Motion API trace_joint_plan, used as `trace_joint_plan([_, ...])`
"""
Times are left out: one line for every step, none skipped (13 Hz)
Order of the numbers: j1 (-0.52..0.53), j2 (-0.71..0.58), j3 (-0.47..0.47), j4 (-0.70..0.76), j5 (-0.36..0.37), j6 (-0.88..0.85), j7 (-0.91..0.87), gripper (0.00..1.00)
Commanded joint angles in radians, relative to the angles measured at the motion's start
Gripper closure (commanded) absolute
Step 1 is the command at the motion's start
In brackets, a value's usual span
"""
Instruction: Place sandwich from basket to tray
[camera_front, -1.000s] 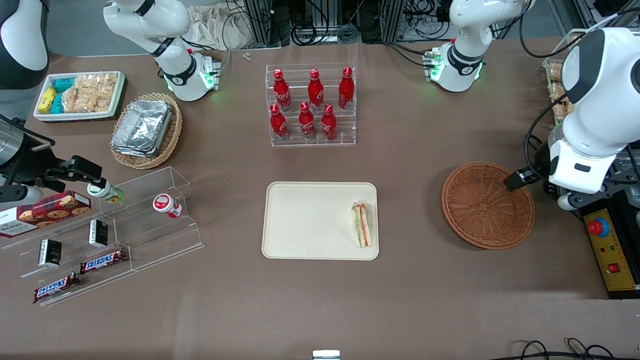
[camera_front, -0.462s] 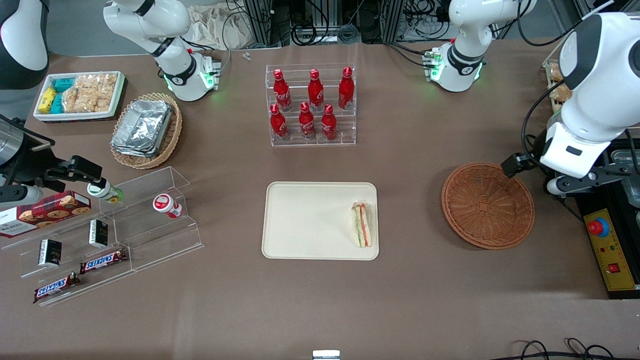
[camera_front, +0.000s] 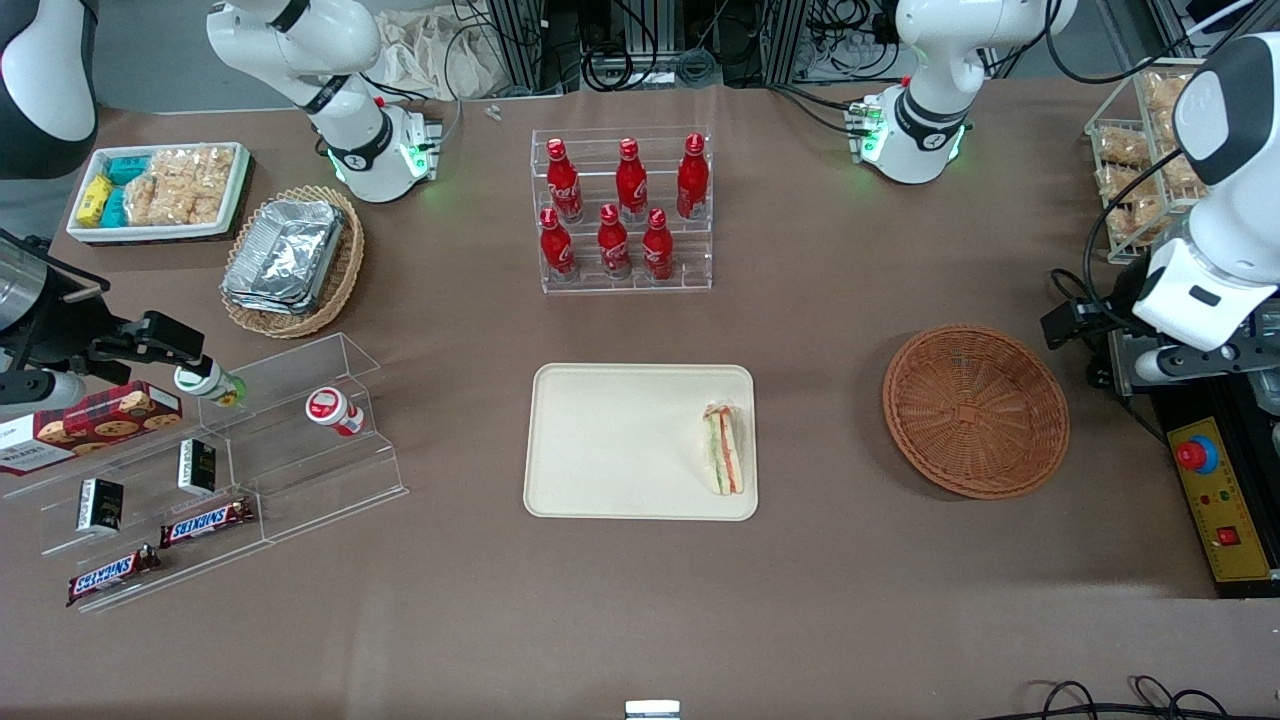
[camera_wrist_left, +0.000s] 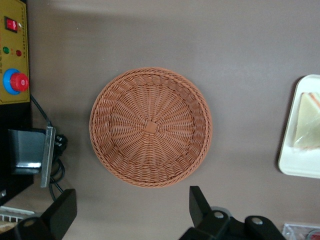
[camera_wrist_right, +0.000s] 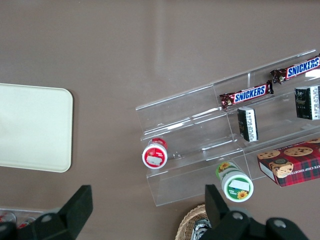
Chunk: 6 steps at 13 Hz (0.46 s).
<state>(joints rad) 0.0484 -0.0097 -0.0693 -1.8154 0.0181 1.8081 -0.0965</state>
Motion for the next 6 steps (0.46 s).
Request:
trace_joint_plan([0.022, -0.011, 0.000, 0.031, -0.020, -0.016, 0.044, 0.00])
trace_joint_plan([0.022, 0.032, 0.000, 0.113, -0.017, -0.091, 0.040, 0.00])
trace_joint_plan([0.031, 0.083, 0.000, 0.199, -0.017, -0.165, 0.041, 0.00])
trace_joint_plan([0.053, 0.130, 0.000, 0.267, -0.015, -0.214, 0.046, 0.00])
trace_joint_plan([0.062, 0.155, 0.000, 0.313, -0.015, -0.228, 0.047, 0.00])
trace_joint_plan([0.064, 0.163, 0.000, 0.326, -0.004, -0.228, 0.049, 0.00])
